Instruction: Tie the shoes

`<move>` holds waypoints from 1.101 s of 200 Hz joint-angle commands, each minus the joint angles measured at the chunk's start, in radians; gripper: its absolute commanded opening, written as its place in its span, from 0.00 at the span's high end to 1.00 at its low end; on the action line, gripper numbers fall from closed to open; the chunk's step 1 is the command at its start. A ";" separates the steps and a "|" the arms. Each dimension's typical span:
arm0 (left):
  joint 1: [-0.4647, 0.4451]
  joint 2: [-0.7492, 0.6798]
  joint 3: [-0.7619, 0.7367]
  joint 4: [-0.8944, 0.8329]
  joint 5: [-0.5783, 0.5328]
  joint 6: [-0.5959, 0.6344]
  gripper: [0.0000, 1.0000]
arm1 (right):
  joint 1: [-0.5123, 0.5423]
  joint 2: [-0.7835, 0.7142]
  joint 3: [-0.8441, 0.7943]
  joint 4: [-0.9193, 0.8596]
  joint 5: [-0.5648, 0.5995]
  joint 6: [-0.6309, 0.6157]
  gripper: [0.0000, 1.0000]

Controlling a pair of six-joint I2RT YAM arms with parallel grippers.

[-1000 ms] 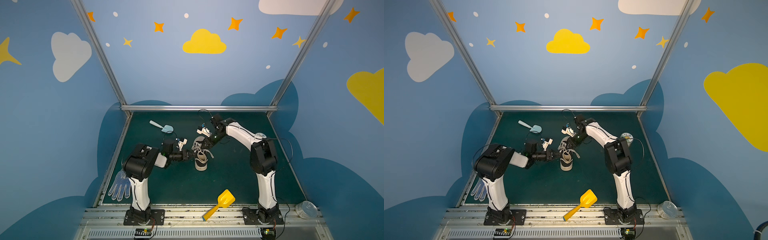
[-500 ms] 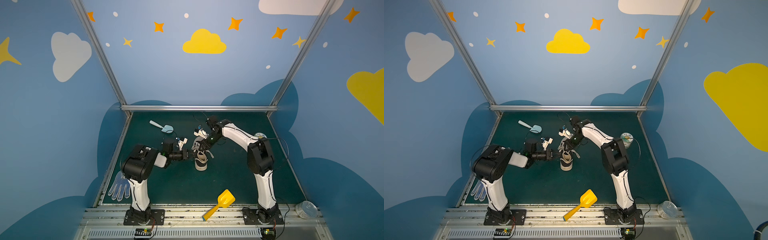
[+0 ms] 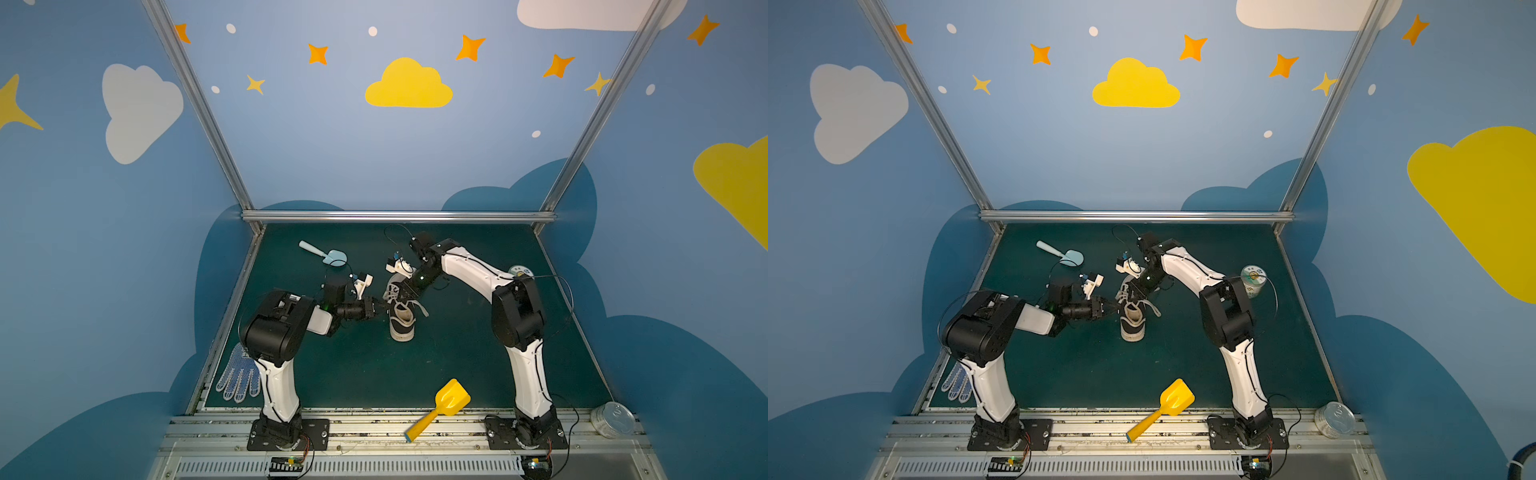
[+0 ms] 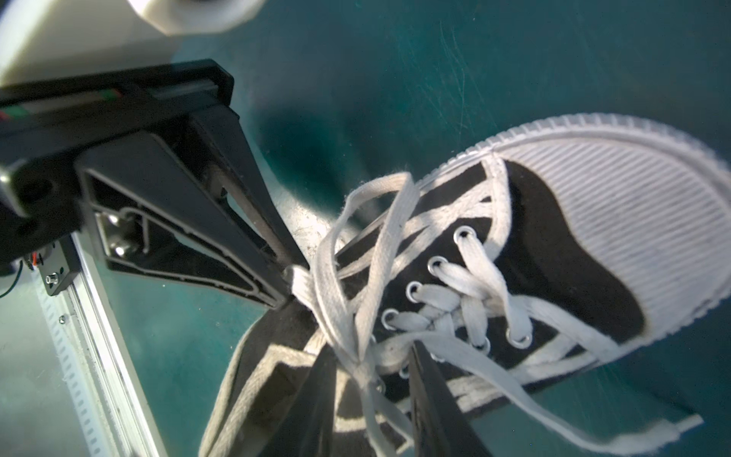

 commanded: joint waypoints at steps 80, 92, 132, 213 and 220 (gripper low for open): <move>0.013 -0.059 -0.012 -0.062 -0.015 0.039 0.97 | 0.013 0.022 0.023 0.016 0.019 0.004 0.73; 0.013 -0.070 -0.012 -0.082 -0.016 0.051 0.97 | 0.016 0.018 0.012 0.027 0.036 0.020 0.73; 0.020 -0.103 -0.007 -0.179 -0.038 0.097 0.97 | 0.022 0.013 -0.014 0.055 0.090 0.067 0.75; 0.054 -0.143 0.007 -0.349 -0.074 0.152 0.97 | 0.025 0.007 -0.037 0.058 0.142 0.075 0.76; 0.058 -0.147 0.004 -0.355 -0.076 0.155 0.97 | 0.025 0.007 -0.036 0.056 0.144 0.078 0.76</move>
